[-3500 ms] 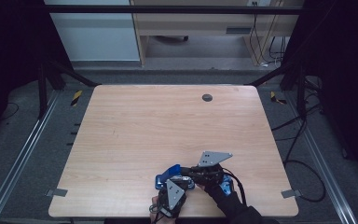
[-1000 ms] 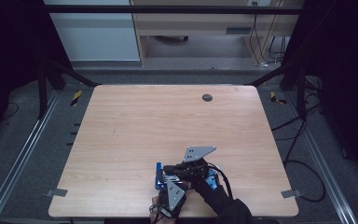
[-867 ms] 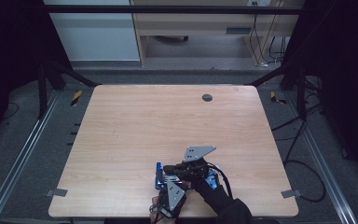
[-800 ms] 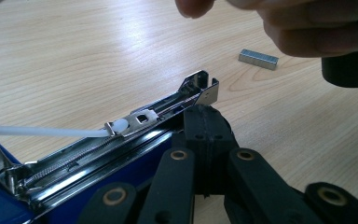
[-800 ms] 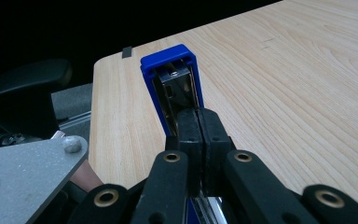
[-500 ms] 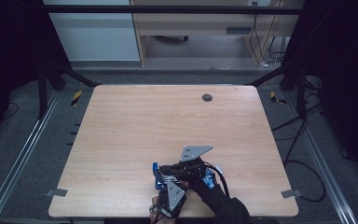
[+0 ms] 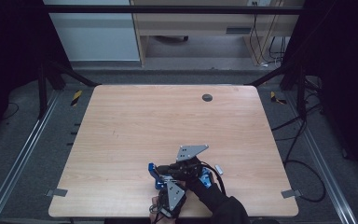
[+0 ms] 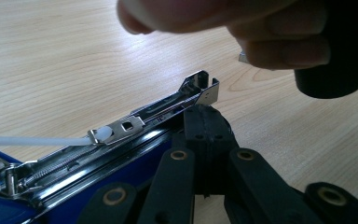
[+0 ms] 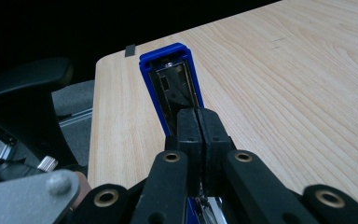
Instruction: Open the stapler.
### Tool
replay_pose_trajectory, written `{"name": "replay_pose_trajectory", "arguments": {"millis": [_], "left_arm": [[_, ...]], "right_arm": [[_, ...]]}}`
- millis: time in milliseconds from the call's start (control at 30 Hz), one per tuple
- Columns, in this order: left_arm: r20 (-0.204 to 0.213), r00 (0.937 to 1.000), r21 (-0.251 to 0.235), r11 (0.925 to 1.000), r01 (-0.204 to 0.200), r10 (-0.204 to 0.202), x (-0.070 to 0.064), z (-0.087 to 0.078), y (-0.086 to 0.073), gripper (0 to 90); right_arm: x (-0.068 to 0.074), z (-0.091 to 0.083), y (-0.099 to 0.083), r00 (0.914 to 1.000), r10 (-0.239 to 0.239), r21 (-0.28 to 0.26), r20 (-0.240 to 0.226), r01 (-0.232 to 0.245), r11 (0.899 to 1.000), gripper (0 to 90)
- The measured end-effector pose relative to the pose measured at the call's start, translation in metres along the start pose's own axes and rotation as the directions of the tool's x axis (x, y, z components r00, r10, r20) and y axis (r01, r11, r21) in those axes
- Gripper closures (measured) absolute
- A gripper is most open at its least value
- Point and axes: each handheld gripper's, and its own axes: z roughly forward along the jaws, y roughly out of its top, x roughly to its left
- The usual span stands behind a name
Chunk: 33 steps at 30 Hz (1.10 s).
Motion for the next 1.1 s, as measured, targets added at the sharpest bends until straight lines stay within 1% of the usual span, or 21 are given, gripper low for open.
{"name": "replay_pose_trajectory", "arguments": {"millis": [167, 500, 700, 1100], "left_arm": [[-0.001, 1.0, 0.001, 1.0, -0.001, 0.001, 0.0, 0.0, 0.0, 89.7], [-0.002, 1.0, -0.001, 1.0, -0.002, 0.002, 0.0, 0.0, 0.0, 89.7], [-0.004, 1.0, -0.001, 1.0, 0.001, -0.001, 0.0, 0.0, 0.0, 89.7], [-0.007, 1.0, -0.002, 1.0, 0.001, -0.001, 0.0, 0.0, 0.0, 89.7]], "right_arm": [[0.0, 0.005, 0.003, 1.0, -0.001, 0.013, -0.005, 0.002, 1.0, 89.1], [-0.001, 0.017, 0.008, 0.9994, -0.008, 0.044, -0.033, 0.01, 0.999, 89.4], [-0.002, 0.023, 0.007, 0.9984, 0.004, 0.051, -0.056, -0.001, 0.999, 90.0], [-0.004, 0.033, 0.008, 0.9968, 0.02, 0.077, -0.078, -0.014, 0.997, 90.0]]}}
